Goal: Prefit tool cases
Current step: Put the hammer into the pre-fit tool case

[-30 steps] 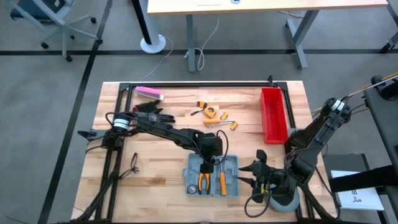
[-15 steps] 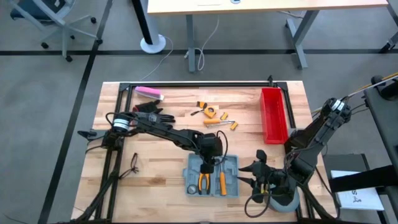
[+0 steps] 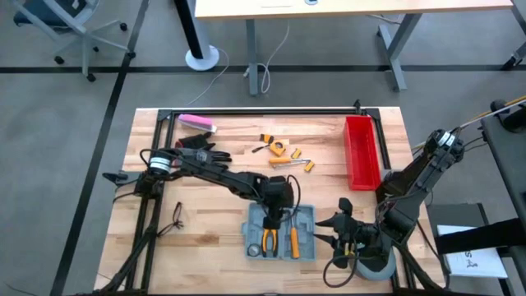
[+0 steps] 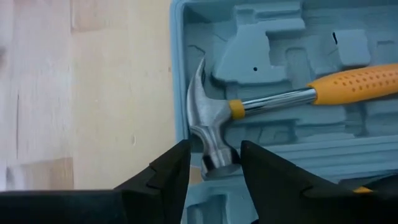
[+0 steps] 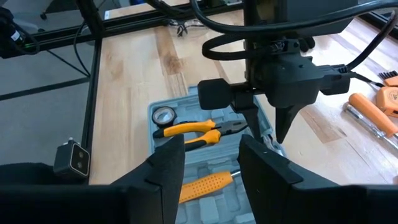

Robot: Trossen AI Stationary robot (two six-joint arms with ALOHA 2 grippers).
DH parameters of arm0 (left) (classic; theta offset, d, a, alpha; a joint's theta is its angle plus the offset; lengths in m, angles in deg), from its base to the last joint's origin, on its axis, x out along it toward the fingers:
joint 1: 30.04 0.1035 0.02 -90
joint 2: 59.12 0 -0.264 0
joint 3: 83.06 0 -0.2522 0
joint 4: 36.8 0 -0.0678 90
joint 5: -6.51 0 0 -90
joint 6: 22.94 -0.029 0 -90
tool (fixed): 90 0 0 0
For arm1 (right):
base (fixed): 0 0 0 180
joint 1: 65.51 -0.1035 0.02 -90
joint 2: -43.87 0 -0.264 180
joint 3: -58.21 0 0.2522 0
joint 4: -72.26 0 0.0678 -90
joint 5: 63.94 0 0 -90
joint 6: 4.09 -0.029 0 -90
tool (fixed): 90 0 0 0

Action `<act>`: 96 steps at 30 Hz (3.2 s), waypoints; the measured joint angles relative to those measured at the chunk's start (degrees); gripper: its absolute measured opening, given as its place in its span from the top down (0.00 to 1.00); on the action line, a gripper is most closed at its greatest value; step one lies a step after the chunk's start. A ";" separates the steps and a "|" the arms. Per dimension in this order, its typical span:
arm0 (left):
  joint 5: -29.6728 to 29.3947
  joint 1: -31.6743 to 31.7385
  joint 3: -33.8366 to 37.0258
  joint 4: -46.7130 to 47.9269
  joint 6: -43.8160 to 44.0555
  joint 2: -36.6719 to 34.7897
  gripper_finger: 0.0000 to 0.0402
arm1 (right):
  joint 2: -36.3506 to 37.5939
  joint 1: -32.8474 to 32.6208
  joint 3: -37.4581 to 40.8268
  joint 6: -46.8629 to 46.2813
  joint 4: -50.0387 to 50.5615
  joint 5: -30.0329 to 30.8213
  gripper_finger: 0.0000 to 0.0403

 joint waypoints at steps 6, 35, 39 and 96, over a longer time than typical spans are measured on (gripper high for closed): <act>-0.11 -0.04 0.00 -0.03 -1.58 0.00 0.69 | 0.00 0.01 0.00 -0.02 -0.02 0.00 0.70; 1.37 -0.04 1.88 -5.56 1.15 -0.43 0.86 | 0.00 0.00 0.00 0.00 -0.04 -0.01 0.69; 2.26 -0.04 1.88 -5.50 2.05 -0.59 0.92 | 0.00 0.00 0.00 -0.02 -0.04 -0.02 0.68; 3.34 -0.18 -5.68 0.13 4.95 3.54 0.80 | 0.09 -0.01 0.00 -0.48 -0.87 -0.02 0.71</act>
